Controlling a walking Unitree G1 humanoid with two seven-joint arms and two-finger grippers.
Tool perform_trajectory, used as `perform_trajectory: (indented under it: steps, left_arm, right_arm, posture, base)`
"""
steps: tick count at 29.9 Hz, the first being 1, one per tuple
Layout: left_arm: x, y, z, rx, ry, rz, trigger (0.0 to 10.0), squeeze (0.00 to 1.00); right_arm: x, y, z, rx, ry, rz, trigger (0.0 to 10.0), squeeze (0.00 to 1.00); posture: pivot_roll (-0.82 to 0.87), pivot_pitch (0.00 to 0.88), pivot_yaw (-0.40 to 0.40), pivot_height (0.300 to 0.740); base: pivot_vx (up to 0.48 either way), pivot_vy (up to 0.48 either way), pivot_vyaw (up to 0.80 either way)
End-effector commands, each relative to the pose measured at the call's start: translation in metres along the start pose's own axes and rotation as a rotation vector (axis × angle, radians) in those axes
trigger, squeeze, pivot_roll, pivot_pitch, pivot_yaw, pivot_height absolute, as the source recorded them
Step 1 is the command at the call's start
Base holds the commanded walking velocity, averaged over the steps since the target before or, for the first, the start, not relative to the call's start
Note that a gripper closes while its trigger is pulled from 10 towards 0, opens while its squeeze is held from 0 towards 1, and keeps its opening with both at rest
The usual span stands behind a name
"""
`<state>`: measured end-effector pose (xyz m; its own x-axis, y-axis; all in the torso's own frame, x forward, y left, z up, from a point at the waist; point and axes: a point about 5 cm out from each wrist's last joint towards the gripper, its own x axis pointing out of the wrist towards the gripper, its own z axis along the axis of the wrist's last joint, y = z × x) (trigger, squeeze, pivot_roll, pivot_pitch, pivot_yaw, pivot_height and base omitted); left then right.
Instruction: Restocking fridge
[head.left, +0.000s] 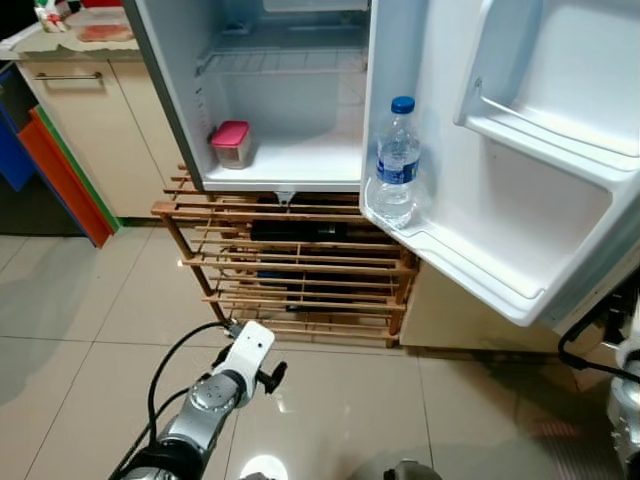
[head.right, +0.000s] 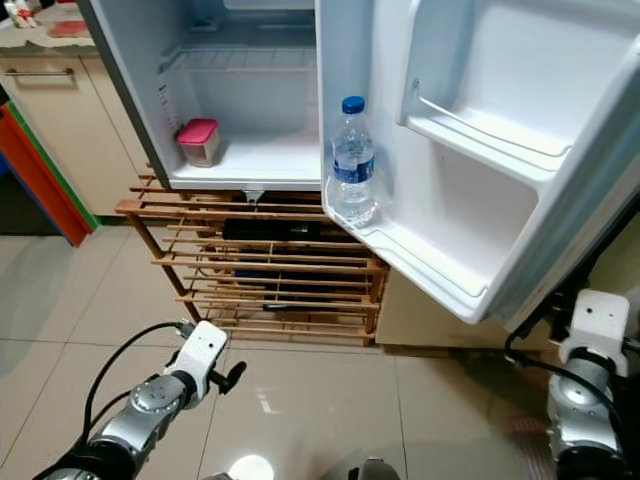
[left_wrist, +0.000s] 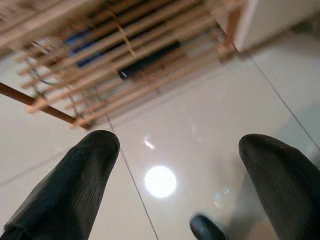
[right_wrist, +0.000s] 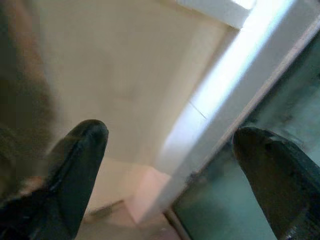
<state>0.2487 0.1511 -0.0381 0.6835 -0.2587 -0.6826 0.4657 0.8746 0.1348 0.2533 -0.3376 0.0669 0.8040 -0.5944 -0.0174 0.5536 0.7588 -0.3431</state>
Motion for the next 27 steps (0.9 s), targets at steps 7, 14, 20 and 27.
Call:
perform_trajectory:
  steps: [7,14,20,27]
  left_arm:
    - [-0.006,-0.002,-0.041,0.040,0.252,-0.035,10.0,0.00]
    - [-0.015,0.003,-0.063,0.066,0.369,-0.029,10.0,0.00]
    - [-0.018,0.000,-0.074,0.091,0.425,-0.037,10.0,0.00]
    - [-0.020,0.009,-0.073,0.102,0.405,-0.045,10.0,0.00]
  right_arm:
    - [-0.011,0.061,0.064,0.232,-0.248,0.320,10.0,0.00]
    - [-0.039,0.088,0.077,0.320,-0.258,0.545,10.0,0.00]
    - [-0.077,0.113,0.086,0.395,-0.183,0.890,10.0,0.00]
    - [-0.130,0.122,0.074,0.502,0.099,1.348,10.0,0.00]
  posture:
    - [-0.05,0.035,0.049,0.710]
    - [-0.06,0.038,0.051,0.710]
    - [-0.07,0.041,0.050,0.710]
    - [-0.07,0.043,0.044,0.710]
  base:
    - [0.000,0.000,0.00]
    - [0.000,0.000,0.00]
    - [0.000,0.000,0.00]
    - [0.000,0.000,0.00]
